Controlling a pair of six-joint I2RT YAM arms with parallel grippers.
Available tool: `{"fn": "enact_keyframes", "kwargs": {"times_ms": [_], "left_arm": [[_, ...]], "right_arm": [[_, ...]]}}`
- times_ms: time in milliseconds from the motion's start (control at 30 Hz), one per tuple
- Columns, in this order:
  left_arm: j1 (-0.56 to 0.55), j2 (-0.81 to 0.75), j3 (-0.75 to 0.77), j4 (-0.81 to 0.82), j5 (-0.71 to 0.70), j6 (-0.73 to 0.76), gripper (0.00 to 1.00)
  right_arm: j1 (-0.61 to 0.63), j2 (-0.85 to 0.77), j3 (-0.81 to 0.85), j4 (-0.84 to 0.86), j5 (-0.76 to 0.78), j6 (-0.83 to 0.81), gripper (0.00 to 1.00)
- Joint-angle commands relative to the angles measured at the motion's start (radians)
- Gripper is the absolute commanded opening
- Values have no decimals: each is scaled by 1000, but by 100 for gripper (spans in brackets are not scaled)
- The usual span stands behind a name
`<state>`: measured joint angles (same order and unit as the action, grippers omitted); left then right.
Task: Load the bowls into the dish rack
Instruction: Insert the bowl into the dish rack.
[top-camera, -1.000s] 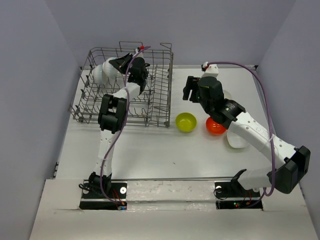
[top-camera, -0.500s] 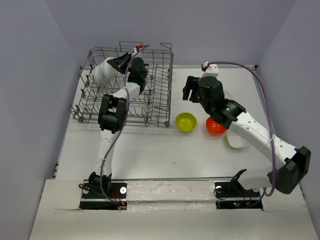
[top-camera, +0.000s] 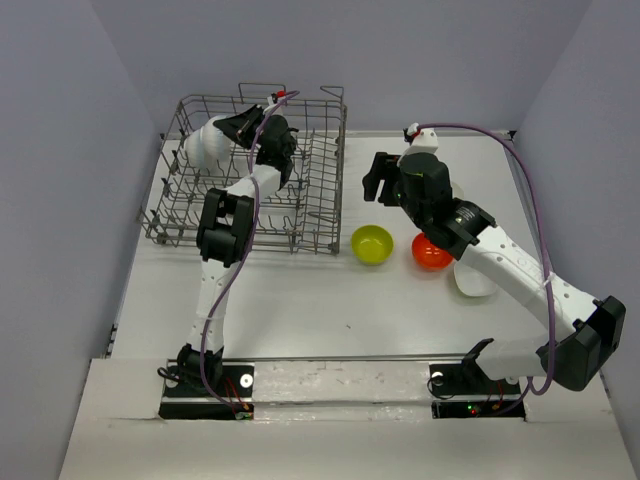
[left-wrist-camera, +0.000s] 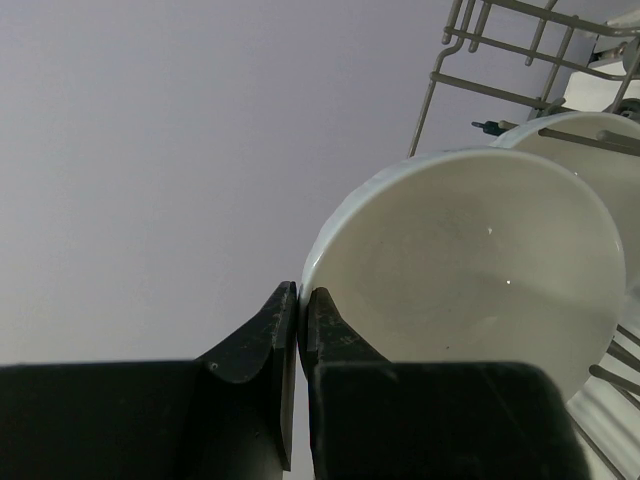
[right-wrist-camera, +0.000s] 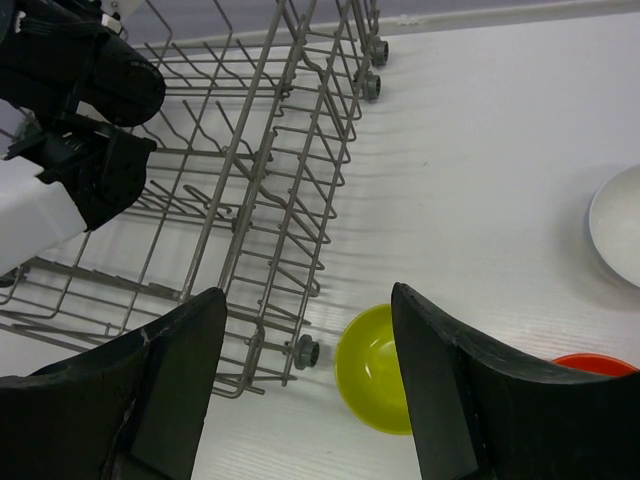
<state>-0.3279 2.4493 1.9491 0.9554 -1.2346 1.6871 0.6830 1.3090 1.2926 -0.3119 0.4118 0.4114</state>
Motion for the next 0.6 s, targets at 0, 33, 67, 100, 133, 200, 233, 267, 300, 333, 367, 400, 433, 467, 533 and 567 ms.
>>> {"fn": "enact_keyframes", "kwargs": {"times_ms": [0,33,67,100,133,200,233,267,300,333,367,400,433,467,533,567], "left_arm": [[-3,-18,80,23,3,30,0],[-3,-16,92,8,4,26,0],[-3,-16,93,-19,3,20,0],[-3,-19,90,-29,3,11,0],[-3,-18,83,-44,1,6,0],[-3,-13,86,-64,-2,-16,0],[-5,-10,89,-95,-3,-26,0],[-7,-6,91,-102,-3,-30,0],[-8,-1,100,-109,-5,-35,0],[-13,7,106,-128,-8,-46,0],[-13,10,111,-129,-6,-49,0],[-17,13,113,-132,-6,-49,0],[-20,16,119,-135,-2,-49,0],[-23,19,125,-158,-3,-62,0],[-22,23,134,-161,-3,-66,0],[-22,25,136,-171,0,-70,0]], "right_arm": [[12,-30,16,27,-22,12,73],[12,-30,16,25,-24,13,72],[12,-31,14,20,-28,15,72],[12,-33,13,22,-36,18,72],[12,-34,2,22,-41,24,72],[12,-34,-6,22,-60,32,72],[12,-34,-15,20,-70,33,72],[12,-34,-19,20,-74,35,72],[12,-33,-22,20,-77,35,72],[12,-34,-27,22,-82,36,72],[12,-34,-27,20,-82,35,72],[12,-37,-29,22,-82,35,72],[12,-40,-29,22,-82,35,72],[12,-42,-29,22,-84,33,72],[12,-45,-27,22,-84,36,72],[12,-45,-27,22,-87,35,72]]}}
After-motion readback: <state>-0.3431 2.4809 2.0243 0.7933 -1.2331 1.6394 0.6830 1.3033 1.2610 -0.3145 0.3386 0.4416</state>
